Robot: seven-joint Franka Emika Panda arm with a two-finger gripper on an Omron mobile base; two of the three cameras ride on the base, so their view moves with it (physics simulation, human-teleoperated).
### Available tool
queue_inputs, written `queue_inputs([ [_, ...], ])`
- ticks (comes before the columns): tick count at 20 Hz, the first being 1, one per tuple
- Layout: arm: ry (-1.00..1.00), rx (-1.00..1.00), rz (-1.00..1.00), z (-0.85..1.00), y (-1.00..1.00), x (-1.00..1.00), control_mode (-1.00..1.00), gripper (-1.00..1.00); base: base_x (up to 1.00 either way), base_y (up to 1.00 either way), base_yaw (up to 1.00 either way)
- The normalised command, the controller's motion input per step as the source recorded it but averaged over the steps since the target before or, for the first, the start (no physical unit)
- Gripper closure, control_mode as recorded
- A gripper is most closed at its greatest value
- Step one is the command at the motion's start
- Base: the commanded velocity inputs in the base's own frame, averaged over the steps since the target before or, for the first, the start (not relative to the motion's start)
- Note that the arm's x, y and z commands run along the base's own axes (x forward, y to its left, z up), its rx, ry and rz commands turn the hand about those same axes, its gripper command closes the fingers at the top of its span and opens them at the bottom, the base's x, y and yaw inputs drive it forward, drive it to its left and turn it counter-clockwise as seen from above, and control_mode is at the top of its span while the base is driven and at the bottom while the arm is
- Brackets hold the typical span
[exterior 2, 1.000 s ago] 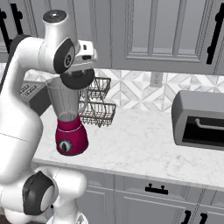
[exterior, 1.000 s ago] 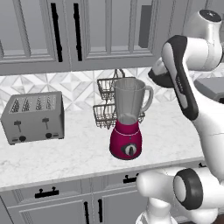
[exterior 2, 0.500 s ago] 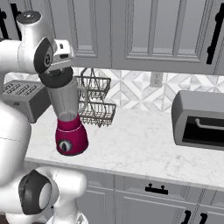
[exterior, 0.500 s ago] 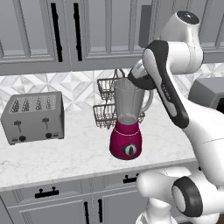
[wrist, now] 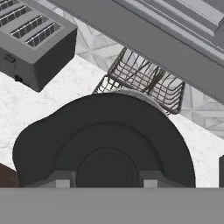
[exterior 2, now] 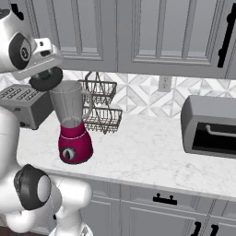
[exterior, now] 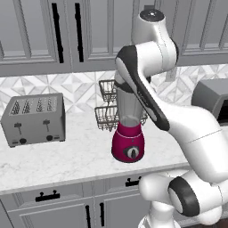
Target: Close the lid blender by securely placing the lid on top.
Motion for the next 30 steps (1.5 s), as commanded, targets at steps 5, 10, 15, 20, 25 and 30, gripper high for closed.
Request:
queue_inputs([
  [5, 0.12, 0.00, 0.00, 0.00, 0.00, 0.51, -1.00, 1.00, 0.00, 0.00, 0.00],
  [10, 0.13, -0.01, 0.00, 0.00, 0.00, 0.46, -1.00, 1.00, 0.00, 0.00, 0.00],
  [15, 0.02, 0.00, 0.00, -0.05, -0.06, 0.34, -1.00, 1.00, 0.00, 0.00, 0.00],
  [20, 0.00, 0.00, 0.00, -0.18, -0.22, 0.16, -1.00, 1.00, 0.00, 0.00, 0.00],
  [25, 0.00, 0.00, 0.00, -0.26, -0.12, 0.18, -1.00, 1.00, 0.00, 0.00, 0.00],
  [30, 0.00, 0.00, 0.00, -0.23, 0.00, 0.05, -1.00, 1.00, 0.00, 0.00, 0.00],
])
